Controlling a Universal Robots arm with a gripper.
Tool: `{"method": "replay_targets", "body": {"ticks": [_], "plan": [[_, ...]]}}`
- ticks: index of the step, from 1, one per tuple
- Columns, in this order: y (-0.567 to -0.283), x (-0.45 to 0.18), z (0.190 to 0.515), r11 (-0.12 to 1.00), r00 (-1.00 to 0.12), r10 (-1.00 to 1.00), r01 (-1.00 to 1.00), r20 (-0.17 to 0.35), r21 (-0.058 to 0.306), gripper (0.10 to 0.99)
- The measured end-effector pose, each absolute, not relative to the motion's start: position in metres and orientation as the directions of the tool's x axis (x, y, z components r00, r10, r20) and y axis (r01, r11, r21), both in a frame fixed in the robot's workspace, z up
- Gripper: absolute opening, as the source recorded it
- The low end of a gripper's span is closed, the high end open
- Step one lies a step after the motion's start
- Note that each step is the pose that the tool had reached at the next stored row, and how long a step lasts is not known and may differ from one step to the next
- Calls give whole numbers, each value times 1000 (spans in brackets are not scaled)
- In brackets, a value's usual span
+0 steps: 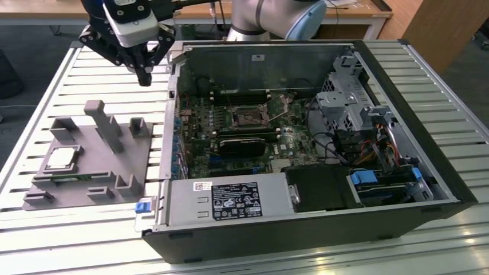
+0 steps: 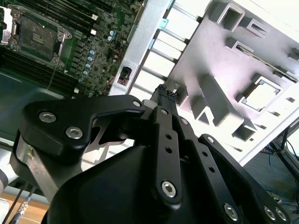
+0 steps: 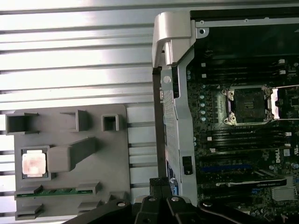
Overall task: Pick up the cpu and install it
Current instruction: 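Reach for the cpu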
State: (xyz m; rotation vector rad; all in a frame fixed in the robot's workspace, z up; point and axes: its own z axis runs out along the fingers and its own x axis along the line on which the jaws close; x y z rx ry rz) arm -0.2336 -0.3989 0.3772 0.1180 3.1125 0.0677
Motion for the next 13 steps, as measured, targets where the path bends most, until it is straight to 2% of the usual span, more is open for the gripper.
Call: {"method": "replay_targets", "body": {"ticks": [13], "plan": [[-399, -246, 376, 996, -997, 76, 75, -24, 44, 106]]}}
